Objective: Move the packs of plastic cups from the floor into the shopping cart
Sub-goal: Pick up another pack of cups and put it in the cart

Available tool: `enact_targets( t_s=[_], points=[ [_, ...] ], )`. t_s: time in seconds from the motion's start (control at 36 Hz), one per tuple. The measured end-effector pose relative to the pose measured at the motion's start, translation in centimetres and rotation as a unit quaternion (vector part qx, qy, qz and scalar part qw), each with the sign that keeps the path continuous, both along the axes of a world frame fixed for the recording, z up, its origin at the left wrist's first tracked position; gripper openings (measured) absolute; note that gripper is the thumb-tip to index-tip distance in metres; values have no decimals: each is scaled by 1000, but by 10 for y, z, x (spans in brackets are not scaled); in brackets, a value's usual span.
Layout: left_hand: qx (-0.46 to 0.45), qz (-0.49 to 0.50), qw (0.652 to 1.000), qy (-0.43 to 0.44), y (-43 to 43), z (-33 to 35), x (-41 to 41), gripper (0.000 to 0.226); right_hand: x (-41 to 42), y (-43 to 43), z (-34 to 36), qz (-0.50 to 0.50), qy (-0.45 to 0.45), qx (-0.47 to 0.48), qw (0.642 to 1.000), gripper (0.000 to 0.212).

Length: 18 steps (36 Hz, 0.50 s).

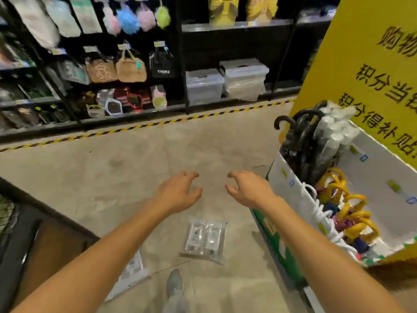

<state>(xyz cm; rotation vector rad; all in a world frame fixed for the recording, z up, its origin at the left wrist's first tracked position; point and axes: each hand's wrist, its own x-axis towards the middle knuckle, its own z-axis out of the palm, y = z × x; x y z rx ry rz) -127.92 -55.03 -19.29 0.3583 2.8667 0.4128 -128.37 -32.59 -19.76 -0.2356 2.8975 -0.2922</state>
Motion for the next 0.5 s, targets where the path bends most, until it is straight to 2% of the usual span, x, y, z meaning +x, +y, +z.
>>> enact_targets(
  t_s=[0.28, 0.5],
  points=[
    [37, -24, 997, -67, -24, -117, -136, 59, -80, -6, -113, -152, -50, -50, 986, 48],
    [73, -5, 991, -111, -21, -268, -183, 56, -116, 10, -252, -208, -103, -55, 971, 50]
  ],
)
